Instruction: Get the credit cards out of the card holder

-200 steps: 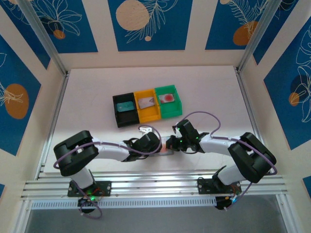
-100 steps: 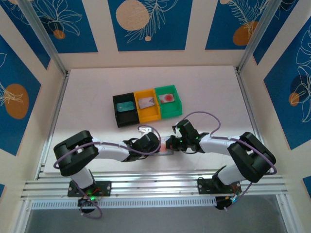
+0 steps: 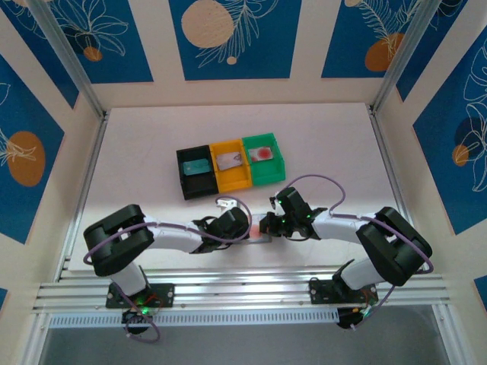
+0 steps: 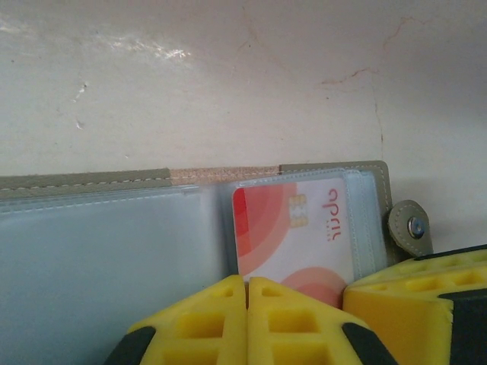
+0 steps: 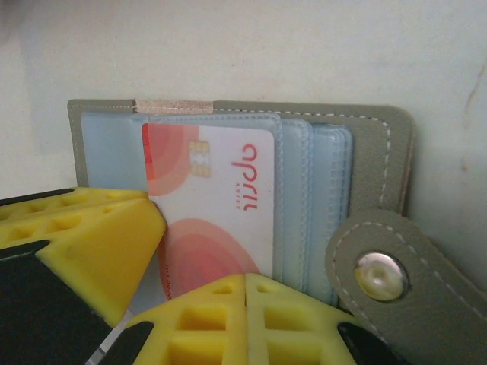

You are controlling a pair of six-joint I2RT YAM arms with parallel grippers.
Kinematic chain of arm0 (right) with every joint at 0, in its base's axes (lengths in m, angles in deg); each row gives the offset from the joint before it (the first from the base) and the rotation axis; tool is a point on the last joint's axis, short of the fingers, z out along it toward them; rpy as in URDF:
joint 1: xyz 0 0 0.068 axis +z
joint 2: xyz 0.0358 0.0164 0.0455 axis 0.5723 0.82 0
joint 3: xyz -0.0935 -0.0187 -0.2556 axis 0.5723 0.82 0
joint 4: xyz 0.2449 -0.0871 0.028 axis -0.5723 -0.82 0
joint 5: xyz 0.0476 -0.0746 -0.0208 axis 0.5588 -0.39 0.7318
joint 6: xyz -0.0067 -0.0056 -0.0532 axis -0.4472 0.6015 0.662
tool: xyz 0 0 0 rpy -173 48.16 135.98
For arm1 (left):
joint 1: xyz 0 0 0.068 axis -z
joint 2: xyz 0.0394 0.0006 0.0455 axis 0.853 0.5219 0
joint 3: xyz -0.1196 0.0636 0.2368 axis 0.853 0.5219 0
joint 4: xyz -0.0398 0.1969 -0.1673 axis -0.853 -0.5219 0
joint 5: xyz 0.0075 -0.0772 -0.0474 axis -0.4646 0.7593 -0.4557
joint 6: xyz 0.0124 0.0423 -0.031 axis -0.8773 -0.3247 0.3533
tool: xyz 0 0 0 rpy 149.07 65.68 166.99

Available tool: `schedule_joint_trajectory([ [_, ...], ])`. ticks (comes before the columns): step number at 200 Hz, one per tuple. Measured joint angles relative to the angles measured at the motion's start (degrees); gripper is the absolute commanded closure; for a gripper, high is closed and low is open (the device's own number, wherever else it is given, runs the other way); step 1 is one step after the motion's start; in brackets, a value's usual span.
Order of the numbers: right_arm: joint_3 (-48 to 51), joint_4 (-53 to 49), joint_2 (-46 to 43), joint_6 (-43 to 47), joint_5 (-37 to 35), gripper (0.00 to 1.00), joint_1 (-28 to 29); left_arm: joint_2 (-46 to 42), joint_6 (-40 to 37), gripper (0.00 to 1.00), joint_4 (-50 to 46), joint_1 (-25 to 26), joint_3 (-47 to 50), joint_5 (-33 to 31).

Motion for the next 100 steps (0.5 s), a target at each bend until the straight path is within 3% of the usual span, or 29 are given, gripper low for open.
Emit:
schedule_joint_trajectory([
  [100,0.1,0.5,0.0,0.0,0.1,1.0,0.0,-2.2,-0.5,1.0,0.0,0.0,0.9,0.0],
])
